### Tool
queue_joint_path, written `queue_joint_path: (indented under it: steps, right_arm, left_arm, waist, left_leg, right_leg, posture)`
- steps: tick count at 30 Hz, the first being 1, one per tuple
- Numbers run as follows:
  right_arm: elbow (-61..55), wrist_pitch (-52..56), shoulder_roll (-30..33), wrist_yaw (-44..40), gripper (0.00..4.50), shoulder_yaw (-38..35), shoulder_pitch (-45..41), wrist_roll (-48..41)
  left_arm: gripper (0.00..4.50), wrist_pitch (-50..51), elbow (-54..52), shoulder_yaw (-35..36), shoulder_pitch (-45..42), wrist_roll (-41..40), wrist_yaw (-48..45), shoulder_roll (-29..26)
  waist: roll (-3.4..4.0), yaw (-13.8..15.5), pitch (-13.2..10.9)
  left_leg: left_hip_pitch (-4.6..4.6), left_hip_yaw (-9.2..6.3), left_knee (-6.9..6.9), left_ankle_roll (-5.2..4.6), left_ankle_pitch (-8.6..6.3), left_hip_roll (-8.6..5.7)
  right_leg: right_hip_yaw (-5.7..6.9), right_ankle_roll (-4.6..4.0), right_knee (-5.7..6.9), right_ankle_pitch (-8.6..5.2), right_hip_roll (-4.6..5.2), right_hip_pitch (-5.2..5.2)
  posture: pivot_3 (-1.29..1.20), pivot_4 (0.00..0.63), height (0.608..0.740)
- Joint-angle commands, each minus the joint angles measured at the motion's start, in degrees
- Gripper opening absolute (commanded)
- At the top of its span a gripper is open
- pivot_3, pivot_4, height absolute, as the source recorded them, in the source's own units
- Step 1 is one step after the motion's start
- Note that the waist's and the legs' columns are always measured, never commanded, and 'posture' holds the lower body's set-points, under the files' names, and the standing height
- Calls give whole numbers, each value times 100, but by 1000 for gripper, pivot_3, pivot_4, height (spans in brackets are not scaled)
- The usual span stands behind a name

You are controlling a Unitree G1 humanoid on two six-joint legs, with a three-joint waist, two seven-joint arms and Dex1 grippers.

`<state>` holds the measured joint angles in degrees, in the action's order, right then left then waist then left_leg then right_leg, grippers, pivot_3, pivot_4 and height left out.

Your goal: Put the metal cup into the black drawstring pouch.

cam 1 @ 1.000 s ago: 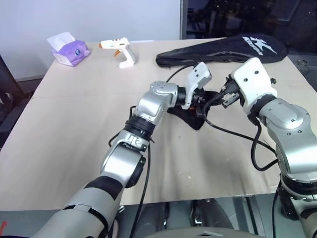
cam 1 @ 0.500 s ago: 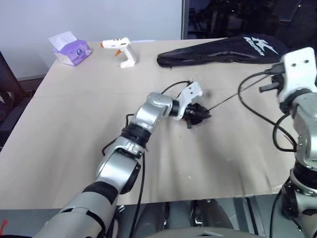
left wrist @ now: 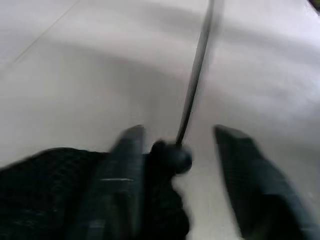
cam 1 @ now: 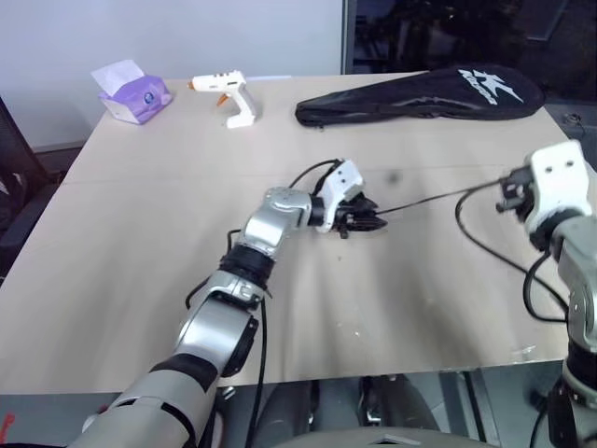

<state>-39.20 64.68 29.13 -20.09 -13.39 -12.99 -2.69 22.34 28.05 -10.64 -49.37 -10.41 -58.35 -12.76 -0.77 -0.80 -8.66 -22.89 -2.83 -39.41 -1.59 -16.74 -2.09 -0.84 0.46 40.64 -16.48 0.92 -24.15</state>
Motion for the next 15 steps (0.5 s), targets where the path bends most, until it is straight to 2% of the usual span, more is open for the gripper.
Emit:
queue_joint_path:
  steps: [1,4,7,10,15]
  right_arm:
    - [-1158,-194,4,-500,3100,-482,857,-468]
    - [-1914,-475,-127,-853,4399,-1067,1970,-844]
    - [-2080,-1685,-481,-1161,4399,-1639,3111,-1380]
    - [-2080,-2568,-661,-1536,4399,-1998,4120,-1569]
    - [-1883,-3305,-934,-1799,4399,-2432,4738,-1963]
  left_arm:
    - [3904,543,-1343,669,256,-544,289,-294]
    - [3904,881,-2388,1209,863,-983,490,-627]
    - [3904,1385,-3271,1626,1640,-1265,778,-1014]
    - [3904,1372,-4138,1994,2819,-1456,842,-1365]
    - [3904,1408,-5244,2795,4407,-1611,1479,-1406]
  waist:
    - [0,1,0]
    - [4,-28,3]
    - [7,-11,5]
    - [9,-7,5]
    - [5,23,9]
  left_leg:
    - [0,-1,1,0,0,0]
    - [3,-2,11,0,-1,8]
    - [39,-2,8,1,-1,9]
    - [105,-3,26,-25,-17,12]
    - [128,-12,25,-32,-23,20]
  right_leg:
    - [0,0,0,0,0,0]
    - [1,0,-5,0,-4,-1]
    - [-1,0,-7,0,-5,35]
    - [1,2,-31,-2,-4,100]
    - [12,2,-69,0,-4,145]
  posture:
    - [0,150,740]
    - [0,150,740]
    - [0,150,740]
    - [0,150,740]
    - [0,150,740]
